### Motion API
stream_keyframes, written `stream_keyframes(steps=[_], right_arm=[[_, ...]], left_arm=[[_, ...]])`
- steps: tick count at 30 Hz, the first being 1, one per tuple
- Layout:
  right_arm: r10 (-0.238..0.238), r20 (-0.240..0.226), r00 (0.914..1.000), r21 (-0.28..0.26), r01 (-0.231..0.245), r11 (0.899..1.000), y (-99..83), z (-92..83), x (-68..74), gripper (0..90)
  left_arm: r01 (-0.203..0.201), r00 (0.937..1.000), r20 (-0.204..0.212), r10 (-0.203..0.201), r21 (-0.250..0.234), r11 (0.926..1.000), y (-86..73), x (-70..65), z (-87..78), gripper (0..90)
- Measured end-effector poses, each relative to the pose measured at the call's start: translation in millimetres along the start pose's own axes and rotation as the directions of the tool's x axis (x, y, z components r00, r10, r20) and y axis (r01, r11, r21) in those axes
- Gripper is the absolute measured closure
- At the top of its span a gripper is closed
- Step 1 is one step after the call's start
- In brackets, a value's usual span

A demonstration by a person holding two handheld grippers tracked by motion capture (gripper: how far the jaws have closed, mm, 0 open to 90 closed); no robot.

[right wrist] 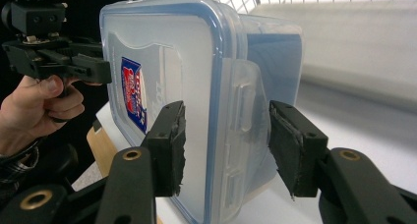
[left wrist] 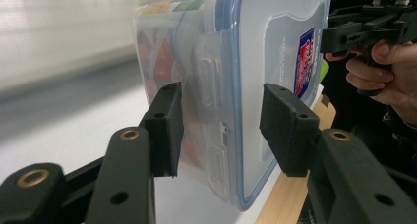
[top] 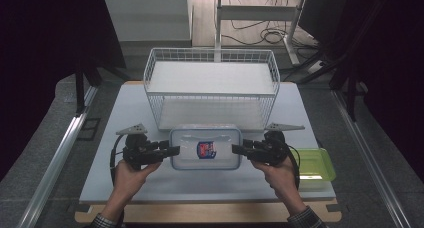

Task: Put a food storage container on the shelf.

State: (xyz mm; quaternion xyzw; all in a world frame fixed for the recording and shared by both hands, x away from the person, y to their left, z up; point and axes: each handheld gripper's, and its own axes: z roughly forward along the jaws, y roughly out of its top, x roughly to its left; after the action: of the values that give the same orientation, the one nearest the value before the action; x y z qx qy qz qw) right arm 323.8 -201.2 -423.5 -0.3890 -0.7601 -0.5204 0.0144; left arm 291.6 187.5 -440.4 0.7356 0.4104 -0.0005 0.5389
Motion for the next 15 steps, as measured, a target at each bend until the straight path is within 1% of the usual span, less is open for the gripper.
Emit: stream_keyframes(steps=[6,9,15], right_arm=[[-0.013,-0.002,0.9999,-0.027,0.013,1.000,20.2,-4.2,1.8,50.0],[-0.023,-0.001,0.9997,-0.042,0.022,0.999,30.8,-5.4,2.4,50.0],[-0.022,-0.007,0.9997,-0.058,0.022,0.998,49.7,-5.7,1.8,50.0]], left_arm=[[-0.022,0.9997,-0.008,0.022,-0.012,0.9997,21.3,-1.4,-5.3,52.5],[-0.023,0.9997,-0.008,0.023,-0.025,0.9994,30.6,-1.5,-7.6,52.5],[-0.031,0.9993,-0.019,0.031,-0.034,0.9989,49.8,-0.8,-11.9,52.6]])
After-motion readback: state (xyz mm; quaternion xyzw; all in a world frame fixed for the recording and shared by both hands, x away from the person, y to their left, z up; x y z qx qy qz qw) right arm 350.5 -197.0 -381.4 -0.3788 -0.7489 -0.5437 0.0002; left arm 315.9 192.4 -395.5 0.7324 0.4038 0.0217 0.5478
